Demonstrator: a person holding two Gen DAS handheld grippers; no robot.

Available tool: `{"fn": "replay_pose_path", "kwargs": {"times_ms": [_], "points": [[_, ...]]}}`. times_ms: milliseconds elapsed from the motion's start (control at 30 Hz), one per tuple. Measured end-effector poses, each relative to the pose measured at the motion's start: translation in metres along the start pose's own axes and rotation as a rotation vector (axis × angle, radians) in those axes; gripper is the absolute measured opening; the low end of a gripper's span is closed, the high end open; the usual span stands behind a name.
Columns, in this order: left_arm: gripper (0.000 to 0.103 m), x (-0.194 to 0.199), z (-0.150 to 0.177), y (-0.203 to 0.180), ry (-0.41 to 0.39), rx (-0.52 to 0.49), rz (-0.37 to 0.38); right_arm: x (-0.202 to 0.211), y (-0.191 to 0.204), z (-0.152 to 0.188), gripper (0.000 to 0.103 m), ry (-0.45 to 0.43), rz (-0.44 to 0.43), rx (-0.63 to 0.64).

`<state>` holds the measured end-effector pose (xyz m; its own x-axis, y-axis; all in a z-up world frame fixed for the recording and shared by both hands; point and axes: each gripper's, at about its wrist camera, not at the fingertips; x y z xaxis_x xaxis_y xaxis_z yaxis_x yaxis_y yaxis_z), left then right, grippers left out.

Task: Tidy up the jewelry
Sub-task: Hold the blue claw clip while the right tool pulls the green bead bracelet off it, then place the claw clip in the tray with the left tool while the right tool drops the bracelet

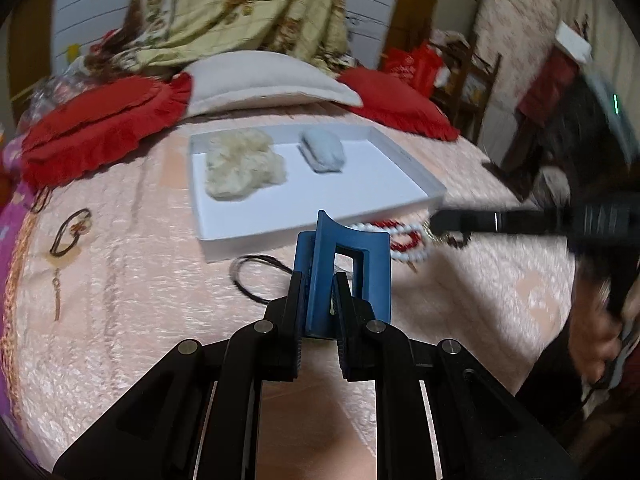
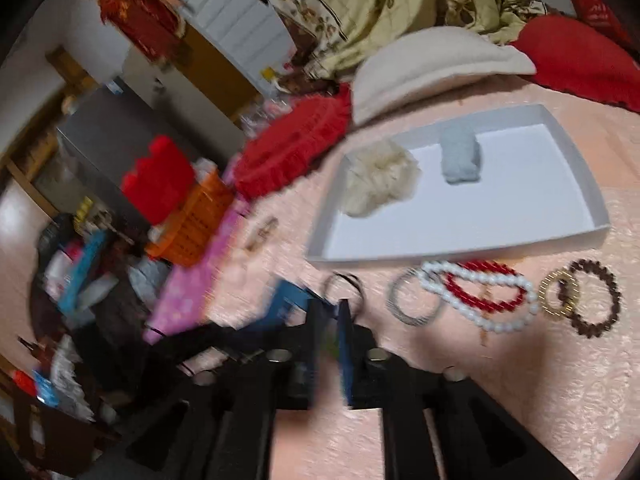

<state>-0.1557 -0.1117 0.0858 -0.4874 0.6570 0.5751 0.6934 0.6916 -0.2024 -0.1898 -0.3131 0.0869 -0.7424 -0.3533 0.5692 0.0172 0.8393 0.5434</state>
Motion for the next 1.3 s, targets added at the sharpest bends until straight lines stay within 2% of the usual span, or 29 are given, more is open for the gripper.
{"fn": "replay_pose_path", "kwargs": {"times_ms": [33, 67, 233, 300, 467, 533, 633, 667, 867, 967, 1167, 1300], "points": [[0.013, 0.001, -0.001, 0.006, -0.005, 0.019, -0.010, -0.006, -0.001, 0.006, 0.043, 0.023, 0.031, 0.024], [0.013, 0.002, -0.002, 0.010, -0.008, 0.033, -0.016, -0.012, 0.000, 0.013, 0.046, 0.045, 0.044, 0.042], [0.013, 0.004, -0.002, 0.032, -0.014, 0.114, -0.049, -0.053, 0.005, 0.048, 0.046, 0.159, 0.097, 0.152], [0.013, 0.003, -0.001, 0.038, -0.012, 0.136, -0.062, -0.067, 0.006, 0.055, 0.046, 0.180, 0.119, 0.175], [0.013, 0.000, -0.001, 0.046, -0.013, 0.173, -0.086, -0.085, 0.017, 0.063, 0.036, 0.170, 0.178, 0.276], [0.013, 0.001, -0.001, 0.048, -0.015, 0.183, -0.094, -0.088, 0.022, 0.067, 0.019, 0.161, 0.224, 0.343], [0.013, 0.001, 0.000, 0.050, -0.015, 0.191, -0.104, -0.087, 0.023, 0.066, 0.015, 0.165, 0.211, 0.345], [0.013, 0.001, 0.000, 0.050, -0.015, 0.193, -0.107, -0.084, 0.023, 0.063, 0.007, 0.155, 0.197, 0.331], [0.012, -0.003, -0.001, 0.051, -0.011, 0.219, -0.111, -0.064, 0.023, 0.040, 0.007, 0.103, 0.151, 0.274], [0.013, -0.008, -0.001, 0.049, 0.000, 0.217, -0.118, -0.060, 0.023, 0.035, 0.007, 0.110, 0.116, 0.283], [0.013, -0.012, 0.001, 0.051, 0.015, 0.221, -0.126, -0.076, 0.029, 0.063, 0.008, 0.170, 0.204, 0.401], [0.012, -0.011, 0.000, 0.052, 0.008, 0.223, -0.125, -0.079, 0.024, 0.067, 0.014, 0.143, 0.261, 0.424]]}}
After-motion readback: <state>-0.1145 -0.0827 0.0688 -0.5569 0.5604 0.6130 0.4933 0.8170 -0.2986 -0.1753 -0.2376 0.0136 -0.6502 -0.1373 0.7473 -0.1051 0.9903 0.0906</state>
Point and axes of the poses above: each gripper's, at about its wrist camera, not at the fingertips, and x roughly against the way its jaws point, y to its left, z to its underside, and after that the axes turned 8 degrees about -y, right-handed
